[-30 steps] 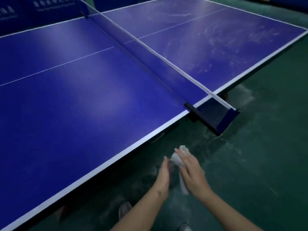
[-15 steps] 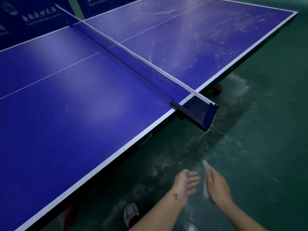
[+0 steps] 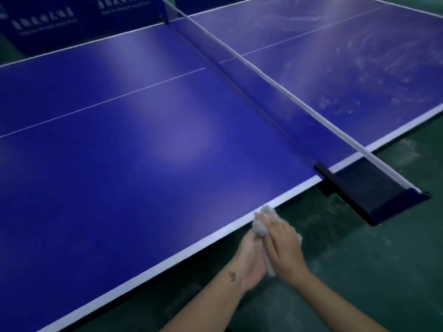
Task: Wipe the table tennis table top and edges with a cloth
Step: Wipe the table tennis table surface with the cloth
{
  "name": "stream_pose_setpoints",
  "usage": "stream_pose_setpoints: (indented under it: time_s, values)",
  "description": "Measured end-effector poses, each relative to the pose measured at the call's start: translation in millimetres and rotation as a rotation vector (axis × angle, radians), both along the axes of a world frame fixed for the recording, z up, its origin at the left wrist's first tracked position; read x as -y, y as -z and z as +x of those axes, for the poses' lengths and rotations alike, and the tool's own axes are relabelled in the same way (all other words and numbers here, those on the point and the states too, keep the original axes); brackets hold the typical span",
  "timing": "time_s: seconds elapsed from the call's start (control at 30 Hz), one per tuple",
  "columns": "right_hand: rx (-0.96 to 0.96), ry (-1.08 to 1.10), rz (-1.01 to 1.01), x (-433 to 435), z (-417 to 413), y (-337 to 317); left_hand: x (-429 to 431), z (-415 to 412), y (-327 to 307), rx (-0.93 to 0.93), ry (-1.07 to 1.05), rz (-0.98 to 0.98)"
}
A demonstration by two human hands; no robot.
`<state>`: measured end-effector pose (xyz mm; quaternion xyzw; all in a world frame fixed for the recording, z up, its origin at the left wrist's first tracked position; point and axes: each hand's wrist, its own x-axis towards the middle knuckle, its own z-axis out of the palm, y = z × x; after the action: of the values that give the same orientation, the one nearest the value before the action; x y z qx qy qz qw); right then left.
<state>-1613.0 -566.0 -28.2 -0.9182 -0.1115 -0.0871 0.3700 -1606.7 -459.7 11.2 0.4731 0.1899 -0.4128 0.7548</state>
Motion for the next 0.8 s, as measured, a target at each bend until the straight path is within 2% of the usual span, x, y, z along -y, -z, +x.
stream_pose_setpoints:
  time_s: [0.1,0.2,0.3,0.37,0.4,0.5,0.57,0.6,0.67,0.7,0.8]
  values:
    - [-0.066,0.265,0.014,4.9,57.8,-5.3,-71.5,20.6,-9.2,0.173,0.075,0.182]
    - [-0.108,0.44,-0.188,13.7,109.1,-4.6,-150.1,43.8,-12.7,0.262,-0.169,0.416]
    - [-0.286,0.51,-0.394,-15.5,137.2,11.7,-216.3,58.1,-4.2,0.346,-0.406,0.666]
    - [-0.346,0.437,-0.515,-69.8,143.1,21.2,-255.0,58.9,2.8,0.422,-0.503,0.841]
    - [-0.285,0.321,-0.561,-104.6,143.0,22.9,-271.9,57.3,6.7,0.455,-0.523,0.94]
    - [-0.015,-0.126,-0.552,-213.8,132.0,26.7,-309.5,47.1,21.8,0.504,-0.521,1.194]
    - [-0.037,-0.479,-0.606,-262.1,123.3,25.2,-323.7,39.7,31.5,0.517,-0.503,1.316]
    - [-0.019,-0.577,-0.623,-272.3,128.2,28.6,-328.4,37.5,35.0,0.509,-0.482,1.375]
    - [0.01,-0.632,-0.648,-272.0,164.6,34.8,-336.2,32.9,39.9,0.472,-0.422,1.468]
    - [0.031,-0.585,-0.645,-264.8,191.6,38.3,-338.8,30.7,42.1,0.449,-0.376,1.515]
    - [-0.057,-0.277,-0.639,-230.6,292.8,46.5,-341.0,25.0,43.5,0.341,-0.26,1.669]
